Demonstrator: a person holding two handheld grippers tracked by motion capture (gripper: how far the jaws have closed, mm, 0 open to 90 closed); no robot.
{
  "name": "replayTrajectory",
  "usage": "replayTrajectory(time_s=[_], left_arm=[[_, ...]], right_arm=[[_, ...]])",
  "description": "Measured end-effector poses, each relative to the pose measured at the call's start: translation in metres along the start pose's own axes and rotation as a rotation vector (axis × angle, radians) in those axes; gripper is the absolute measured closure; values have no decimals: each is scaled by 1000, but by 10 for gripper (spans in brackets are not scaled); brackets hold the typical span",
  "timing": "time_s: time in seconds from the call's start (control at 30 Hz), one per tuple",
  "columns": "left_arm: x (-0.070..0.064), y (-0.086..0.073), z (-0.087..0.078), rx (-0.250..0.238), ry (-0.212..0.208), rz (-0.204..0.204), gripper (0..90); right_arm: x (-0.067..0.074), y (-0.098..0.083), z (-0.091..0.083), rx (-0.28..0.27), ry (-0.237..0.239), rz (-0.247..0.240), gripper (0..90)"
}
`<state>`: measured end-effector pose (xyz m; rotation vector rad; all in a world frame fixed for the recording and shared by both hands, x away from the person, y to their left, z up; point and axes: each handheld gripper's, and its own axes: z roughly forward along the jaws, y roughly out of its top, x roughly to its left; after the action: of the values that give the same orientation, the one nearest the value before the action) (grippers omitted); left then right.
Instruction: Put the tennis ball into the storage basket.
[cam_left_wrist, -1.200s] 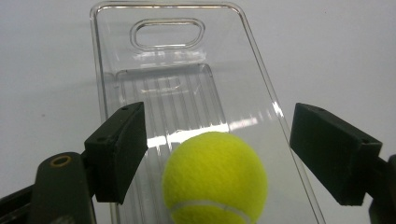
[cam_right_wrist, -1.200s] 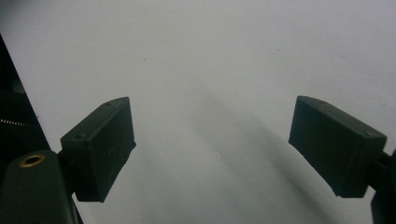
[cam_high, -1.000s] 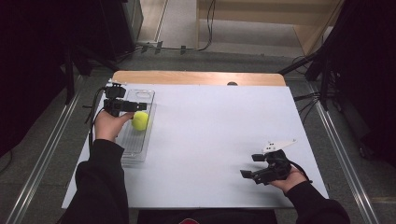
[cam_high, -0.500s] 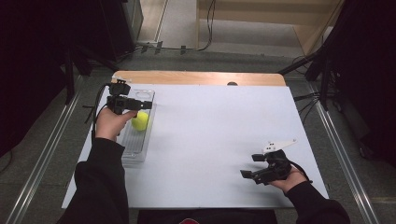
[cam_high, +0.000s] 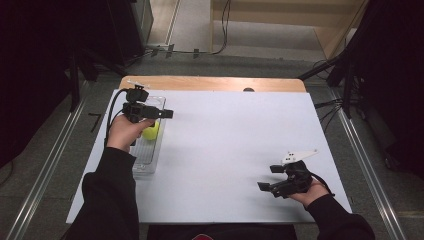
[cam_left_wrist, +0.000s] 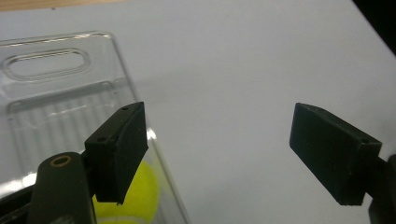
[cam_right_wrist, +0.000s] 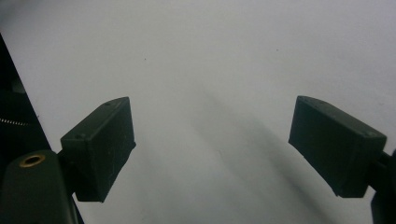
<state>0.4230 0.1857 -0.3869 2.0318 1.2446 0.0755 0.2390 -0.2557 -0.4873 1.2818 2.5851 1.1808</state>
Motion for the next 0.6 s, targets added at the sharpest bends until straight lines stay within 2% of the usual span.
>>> replayTrajectory(time_s=[0.27, 0.47, 0.6], left_arm=[[-12, 1, 6, 11, -5, 37, 201], [-22, 3, 5, 7, -64, 55, 201], [-29, 2, 8, 18, -76, 74, 201]], right_arm=[[0, 0, 0, -2, -1, 2, 122], [0, 0, 0, -2, -1, 4, 122], [0, 0, 0, -1, 0, 3, 122]])
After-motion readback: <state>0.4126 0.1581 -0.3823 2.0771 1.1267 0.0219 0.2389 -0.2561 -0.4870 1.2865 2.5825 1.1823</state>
